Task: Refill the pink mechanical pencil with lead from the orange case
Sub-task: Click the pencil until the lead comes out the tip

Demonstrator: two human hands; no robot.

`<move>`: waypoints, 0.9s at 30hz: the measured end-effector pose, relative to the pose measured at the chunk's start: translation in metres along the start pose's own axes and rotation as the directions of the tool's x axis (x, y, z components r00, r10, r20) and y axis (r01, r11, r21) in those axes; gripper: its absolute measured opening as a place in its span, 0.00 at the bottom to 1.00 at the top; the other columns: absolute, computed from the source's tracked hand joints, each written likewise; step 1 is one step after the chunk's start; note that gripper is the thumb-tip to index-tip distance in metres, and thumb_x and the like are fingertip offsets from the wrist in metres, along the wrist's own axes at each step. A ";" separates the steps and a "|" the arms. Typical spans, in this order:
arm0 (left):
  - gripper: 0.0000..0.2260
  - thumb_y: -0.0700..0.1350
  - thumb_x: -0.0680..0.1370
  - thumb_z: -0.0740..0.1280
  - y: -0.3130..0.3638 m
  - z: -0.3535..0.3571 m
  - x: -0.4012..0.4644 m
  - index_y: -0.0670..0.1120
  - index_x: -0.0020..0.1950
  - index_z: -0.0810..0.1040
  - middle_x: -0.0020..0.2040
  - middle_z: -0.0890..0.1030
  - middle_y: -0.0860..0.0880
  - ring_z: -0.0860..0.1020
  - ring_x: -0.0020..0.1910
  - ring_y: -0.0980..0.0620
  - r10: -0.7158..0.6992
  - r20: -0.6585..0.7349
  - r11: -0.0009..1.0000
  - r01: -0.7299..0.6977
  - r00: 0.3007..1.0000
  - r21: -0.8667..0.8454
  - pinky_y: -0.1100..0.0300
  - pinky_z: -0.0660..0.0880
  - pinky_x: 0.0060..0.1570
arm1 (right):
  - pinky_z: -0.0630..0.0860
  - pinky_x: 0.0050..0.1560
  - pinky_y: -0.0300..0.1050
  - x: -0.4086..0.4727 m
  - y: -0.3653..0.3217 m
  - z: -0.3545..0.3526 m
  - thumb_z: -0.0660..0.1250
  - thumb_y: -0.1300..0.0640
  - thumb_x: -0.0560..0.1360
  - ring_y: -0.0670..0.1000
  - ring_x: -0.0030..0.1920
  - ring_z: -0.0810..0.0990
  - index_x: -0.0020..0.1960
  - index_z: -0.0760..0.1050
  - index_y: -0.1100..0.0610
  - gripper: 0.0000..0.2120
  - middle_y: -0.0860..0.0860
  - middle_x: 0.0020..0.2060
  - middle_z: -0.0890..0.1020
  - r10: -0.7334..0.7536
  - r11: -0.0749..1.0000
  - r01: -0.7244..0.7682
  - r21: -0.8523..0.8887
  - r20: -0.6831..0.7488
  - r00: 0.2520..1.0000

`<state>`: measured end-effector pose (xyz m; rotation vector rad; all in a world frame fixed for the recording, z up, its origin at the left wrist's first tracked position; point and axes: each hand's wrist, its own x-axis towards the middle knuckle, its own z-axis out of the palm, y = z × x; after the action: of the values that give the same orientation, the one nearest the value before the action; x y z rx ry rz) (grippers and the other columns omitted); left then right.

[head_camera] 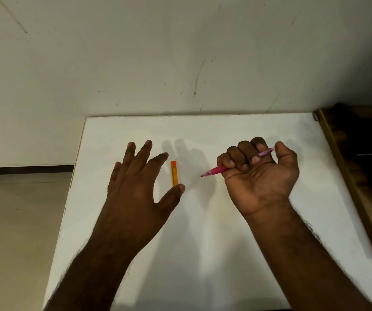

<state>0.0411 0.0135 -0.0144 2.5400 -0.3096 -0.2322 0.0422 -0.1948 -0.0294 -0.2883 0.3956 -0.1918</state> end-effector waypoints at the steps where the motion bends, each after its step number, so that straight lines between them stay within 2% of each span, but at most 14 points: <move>1: 0.34 0.70 0.74 0.58 0.000 0.000 0.000 0.55 0.76 0.66 0.82 0.54 0.55 0.43 0.81 0.54 0.002 0.001 1.000 -0.002 1.000 0.002 0.45 0.48 0.78 | 0.64 0.34 0.43 0.000 0.000 0.000 0.51 0.46 0.78 0.50 0.27 0.59 0.35 0.66 0.55 0.18 0.48 0.27 0.63 -0.005 1.000 0.005 -0.007 -0.002 1.000; 4: 0.35 0.69 0.72 0.58 0.000 -0.001 0.000 0.55 0.76 0.66 0.82 0.54 0.54 0.43 0.81 0.54 0.008 0.003 1.000 -0.008 1.000 -0.005 0.45 0.48 0.78 | 0.64 0.33 0.43 0.001 0.000 0.002 0.53 0.49 0.76 0.50 0.27 0.59 0.34 0.65 0.54 0.15 0.48 0.26 0.63 -0.014 1.000 0.014 -0.018 -0.002 1.000; 9: 0.35 0.69 0.73 0.59 0.001 0.000 0.000 0.55 0.77 0.65 0.81 0.55 0.54 0.43 0.81 0.54 0.003 0.003 1.000 -0.003 1.000 -0.004 0.45 0.48 0.78 | 0.63 0.34 0.43 0.000 0.000 0.001 0.51 0.46 0.79 0.49 0.27 0.59 0.35 0.66 0.54 0.19 0.48 0.27 0.64 0.005 1.000 -0.006 -0.013 -0.011 1.000; 14: 0.36 0.70 0.72 0.57 0.001 0.000 0.000 0.55 0.77 0.65 0.82 0.54 0.55 0.43 0.81 0.54 -0.002 0.008 1.000 0.002 1.000 -0.001 0.45 0.49 0.78 | 0.64 0.33 0.43 0.001 0.000 0.001 0.50 0.49 0.79 0.49 0.27 0.59 0.34 0.65 0.54 0.18 0.48 0.26 0.64 -0.003 1.000 0.003 -0.027 -0.009 1.000; 19: 0.36 0.69 0.71 0.58 0.001 0.000 0.000 0.55 0.77 0.65 0.82 0.54 0.54 0.43 0.81 0.54 0.004 0.006 1.000 -0.004 1.000 0.000 0.46 0.48 0.78 | 0.63 0.34 0.43 0.001 0.000 0.000 0.51 0.46 0.79 0.49 0.27 0.59 0.35 0.65 0.55 0.19 0.48 0.27 0.64 0.003 1.000 -0.003 -0.012 -0.009 1.000; 27: 0.35 0.70 0.73 0.57 0.001 0.000 -0.001 0.55 0.77 0.65 0.82 0.54 0.54 0.43 0.81 0.54 0.001 0.009 1.000 -0.001 1.000 -0.002 0.45 0.48 0.79 | 0.64 0.34 0.43 0.001 0.001 0.001 0.51 0.48 0.78 0.49 0.27 0.59 0.34 0.65 0.54 0.17 0.48 0.27 0.63 -0.006 1.000 0.006 -0.021 -0.011 1.000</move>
<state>0.0403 0.0126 -0.0135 2.5374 -0.3138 -0.2441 0.0432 -0.1941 -0.0290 -0.3093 0.4077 -0.1950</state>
